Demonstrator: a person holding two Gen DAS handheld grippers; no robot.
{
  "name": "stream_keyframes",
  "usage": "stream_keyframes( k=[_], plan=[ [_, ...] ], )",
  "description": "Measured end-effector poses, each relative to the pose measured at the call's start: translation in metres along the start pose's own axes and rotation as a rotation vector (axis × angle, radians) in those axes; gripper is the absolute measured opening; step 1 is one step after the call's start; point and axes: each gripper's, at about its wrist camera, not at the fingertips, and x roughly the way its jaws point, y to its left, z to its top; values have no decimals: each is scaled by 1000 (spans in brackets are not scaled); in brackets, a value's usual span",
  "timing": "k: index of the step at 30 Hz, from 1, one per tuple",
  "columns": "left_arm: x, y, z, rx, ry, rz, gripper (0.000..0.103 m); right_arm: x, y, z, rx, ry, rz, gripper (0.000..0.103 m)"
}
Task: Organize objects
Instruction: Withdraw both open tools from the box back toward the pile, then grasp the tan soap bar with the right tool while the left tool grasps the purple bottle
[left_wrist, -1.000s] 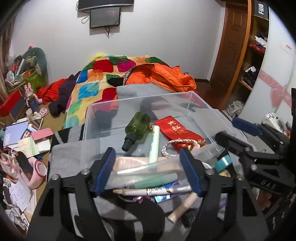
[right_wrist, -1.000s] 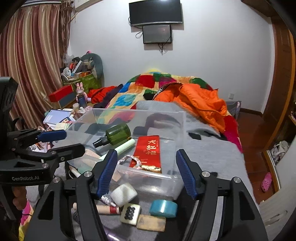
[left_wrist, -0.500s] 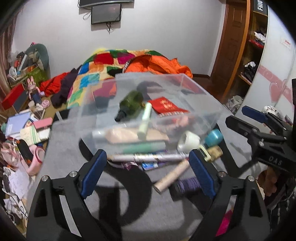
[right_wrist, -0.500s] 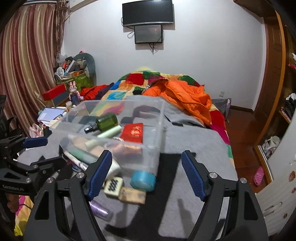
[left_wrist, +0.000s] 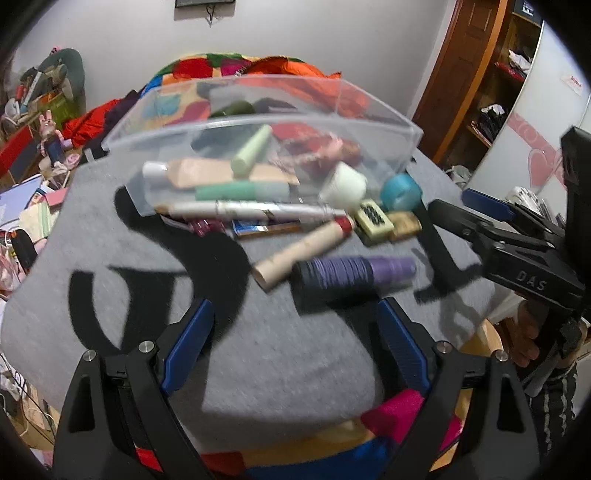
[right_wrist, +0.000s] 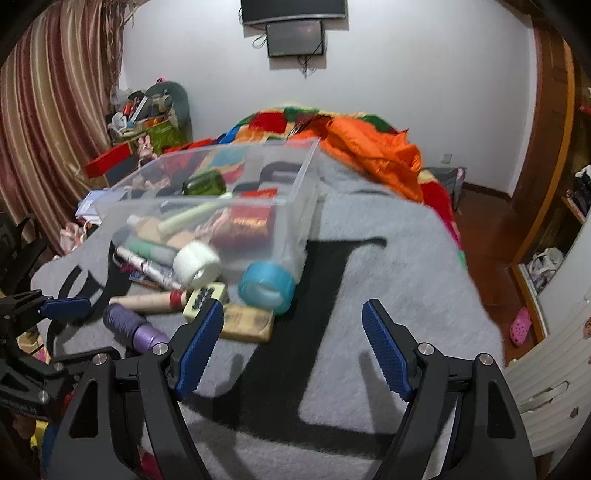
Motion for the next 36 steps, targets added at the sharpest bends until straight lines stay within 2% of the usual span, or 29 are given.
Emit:
stream_keyframes(
  k=[3,5,8,11,16,19,29,33,34,36],
  plan=[
    [3,-7,-6,20,-3,20,92,11,6,-5,-20,27,14,74],
    [4,-12,-7,36,-3,33,97,18,9,-6,-26,45,20,74],
    [6,-18,-8,51,-2,24,101,28,13,-7,-28,71,43,74],
    [13,-23,-6,65,2,45,101,34,17,-8,-50,85,54,74],
    [21,-33,2,90,6,58,102,35,12,-8,-53,104,74,48],
    [25,-39,5,96,9,53,102,29,6,-8,-41,95,80,36],
    [34,-44,18,45,17,64,102,10,-14,-11,12,43,63,36],
    [33,-46,16,38,-18,76,102,4,-17,-13,26,32,72,36],
    [32,-46,15,40,-28,73,101,3,-17,-13,27,30,72,36],
    [29,-44,13,43,-40,78,91,3,-17,-14,27,31,72,36]
  ],
)
